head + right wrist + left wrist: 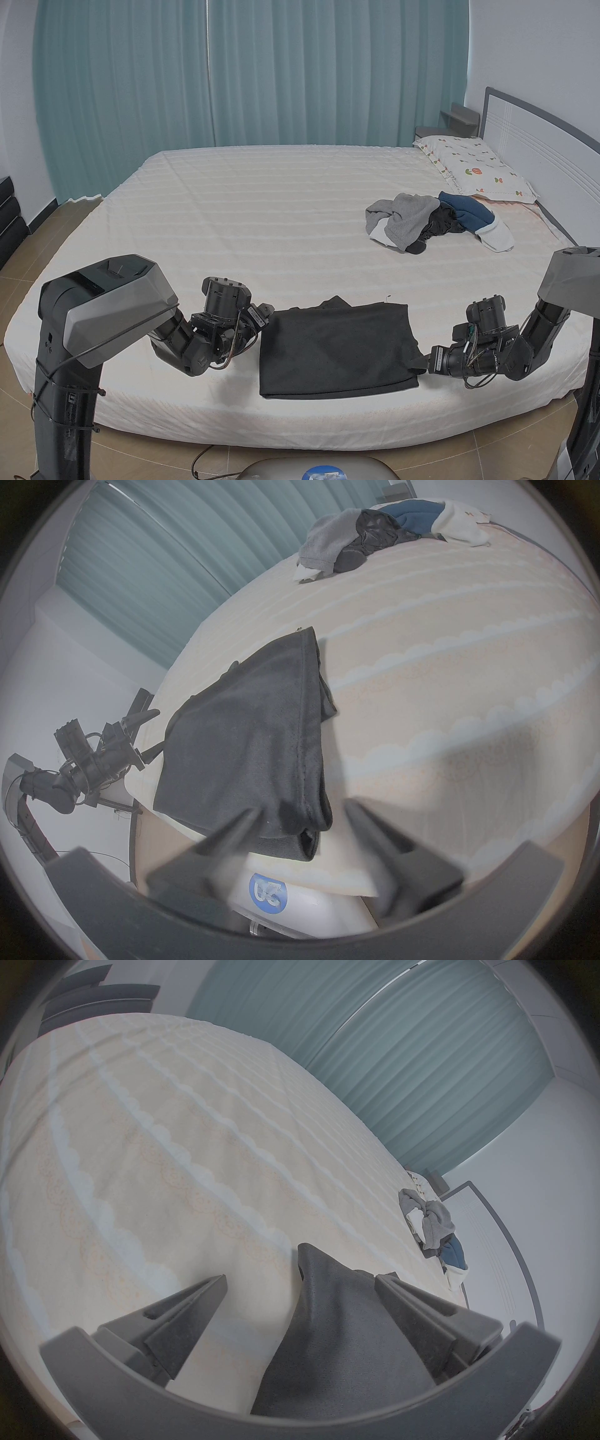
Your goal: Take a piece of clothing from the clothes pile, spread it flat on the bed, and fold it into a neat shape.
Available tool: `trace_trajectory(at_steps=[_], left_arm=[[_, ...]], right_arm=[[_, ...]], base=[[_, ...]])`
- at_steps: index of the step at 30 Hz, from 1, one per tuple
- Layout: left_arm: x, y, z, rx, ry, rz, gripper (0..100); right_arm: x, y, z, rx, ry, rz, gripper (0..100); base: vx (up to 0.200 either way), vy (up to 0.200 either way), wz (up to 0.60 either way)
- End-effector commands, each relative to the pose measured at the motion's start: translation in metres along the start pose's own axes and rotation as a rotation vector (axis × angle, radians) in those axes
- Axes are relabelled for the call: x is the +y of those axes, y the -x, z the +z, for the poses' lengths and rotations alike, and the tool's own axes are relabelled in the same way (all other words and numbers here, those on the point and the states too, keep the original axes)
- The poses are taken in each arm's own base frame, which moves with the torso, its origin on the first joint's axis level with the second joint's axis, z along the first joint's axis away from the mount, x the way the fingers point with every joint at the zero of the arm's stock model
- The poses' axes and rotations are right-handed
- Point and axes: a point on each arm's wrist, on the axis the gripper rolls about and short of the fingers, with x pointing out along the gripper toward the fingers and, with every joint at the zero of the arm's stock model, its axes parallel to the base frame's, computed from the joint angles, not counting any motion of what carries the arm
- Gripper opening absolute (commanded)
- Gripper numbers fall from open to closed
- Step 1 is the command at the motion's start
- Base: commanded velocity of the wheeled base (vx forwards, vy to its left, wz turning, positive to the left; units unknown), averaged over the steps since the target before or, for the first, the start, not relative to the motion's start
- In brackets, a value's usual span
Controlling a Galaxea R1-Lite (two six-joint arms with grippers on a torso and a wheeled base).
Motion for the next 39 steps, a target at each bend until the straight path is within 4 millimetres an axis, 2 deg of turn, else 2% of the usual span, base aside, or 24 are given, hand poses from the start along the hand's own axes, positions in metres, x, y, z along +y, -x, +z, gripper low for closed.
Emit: trace_trajectory(at_steps=[1, 8, 14, 18, 23, 25, 28, 30, 36, 39], left_arm=[[-0.001, 0.002, -0.002, 0.003, -0.004, 0.0, 100], [0.0, 0.003, 0.003, -0.003, 0.009, -0.002, 100], [0.0, 0.005, 0.007, -0.006, 0.016, -0.007, 100], [0.0, 0.005, 0.007, 0.006, 0.022, -0.013, 100], [0.0, 0.01, 0.005, 0.028, 0.035, -0.02, 100], [0.001, 0.011, 0.005, 0.032, 0.036, -0.018, 100], [0.001, 0.013, 0.001, 0.041, 0.029, -0.011, 100], [0.001, 0.016, 0.001, 0.042, 0.027, -0.01, 100], [0.002, 0.024, 0.001, 0.052, 0.011, -0.003, 100], [0.004, 0.026, 0.001, 0.054, -0.011, 0.001, 100]], right_arm=[[0.01, 0.014, 0.013, -0.064, 0.014, 0.028, 100], [0.025, 0.03, 0.043, -0.183, 0.038, 0.074, 100], [0.014, 0.043, 0.047, -0.24, -0.008, -0.033, 100], [-0.006, 0.066, 0.039, -0.255, -0.167, -0.071, 100], [-0.022, 0.077, 0.023, -0.213, -0.372, -0.031, 100], [-0.026, 0.076, 0.021, -0.208, -0.399, -0.008, 100], [-0.045, 0.065, 0.016, -0.194, -0.493, 0.122, 100], [-0.05, 0.063, 0.012, -0.218, -0.516, 0.132, 100], [-0.054, 0.059, -0.001, -0.206, -0.539, 0.145, 100], [-0.055, 0.055, -0.003, -0.196, -0.543, 0.141, 100]], base=[[0.0, 0.0, 0.0], [0.0, 0.0, 0.0], [0.0, 0.0, 0.0], [0.0, 0.0, 0.0], [0.0, 0.0, 0.0], [0.0, -0.1, 0.0], [0.0, -0.2, 0.0], [0.0, -0.2, 0.0], [0.0, -0.2, 0.0], [0.0, 0.0, 0.0]])
